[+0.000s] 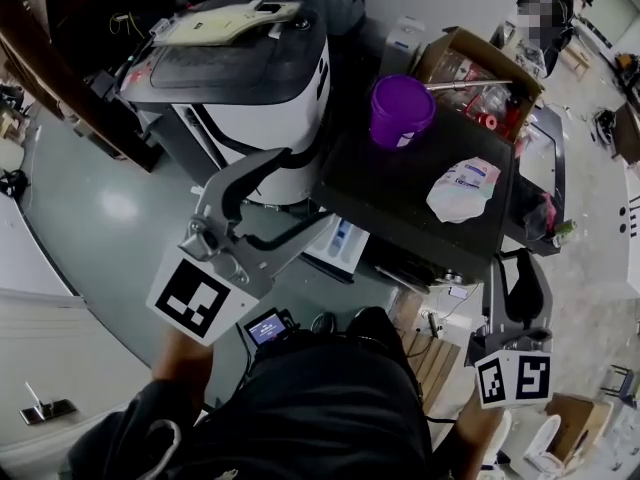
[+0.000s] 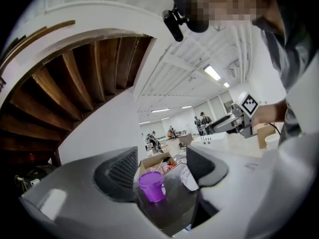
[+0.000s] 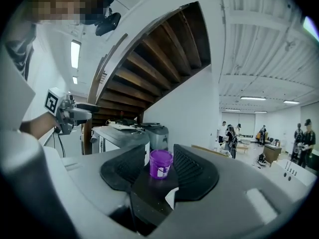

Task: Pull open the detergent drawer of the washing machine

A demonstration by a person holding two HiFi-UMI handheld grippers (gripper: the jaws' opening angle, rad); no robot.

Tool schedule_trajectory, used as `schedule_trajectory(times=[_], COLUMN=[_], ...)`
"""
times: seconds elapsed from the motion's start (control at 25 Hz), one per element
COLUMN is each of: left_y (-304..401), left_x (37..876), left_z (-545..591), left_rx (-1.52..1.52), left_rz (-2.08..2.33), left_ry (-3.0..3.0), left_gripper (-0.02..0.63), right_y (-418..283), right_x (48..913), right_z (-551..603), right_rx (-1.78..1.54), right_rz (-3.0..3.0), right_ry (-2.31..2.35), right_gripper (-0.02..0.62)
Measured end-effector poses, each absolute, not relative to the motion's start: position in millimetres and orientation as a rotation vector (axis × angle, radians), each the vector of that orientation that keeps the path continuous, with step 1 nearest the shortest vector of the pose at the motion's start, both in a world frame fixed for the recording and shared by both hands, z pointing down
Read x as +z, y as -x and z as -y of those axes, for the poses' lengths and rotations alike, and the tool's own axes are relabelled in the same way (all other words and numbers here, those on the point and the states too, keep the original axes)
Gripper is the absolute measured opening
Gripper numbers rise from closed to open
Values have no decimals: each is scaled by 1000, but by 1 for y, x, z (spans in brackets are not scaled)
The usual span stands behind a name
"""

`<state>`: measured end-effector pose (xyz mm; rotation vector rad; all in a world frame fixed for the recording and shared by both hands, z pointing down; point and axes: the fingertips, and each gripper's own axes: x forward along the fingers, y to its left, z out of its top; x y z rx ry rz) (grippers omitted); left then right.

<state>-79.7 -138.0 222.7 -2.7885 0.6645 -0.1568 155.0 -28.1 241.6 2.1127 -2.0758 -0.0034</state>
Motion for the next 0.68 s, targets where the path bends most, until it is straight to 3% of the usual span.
schedule_trajectory(times=[0.68], left_y=[81], left_x=[234], left_z=[110], left_rx=[-161], left_rz=[-631], left_ry=[2794], left_gripper=[350], right_y=[-156], right_x=[237], right_z=[-7], right_rx=[-17], right_rz=[2018], right_ry=[-2119], right_gripper=[178])
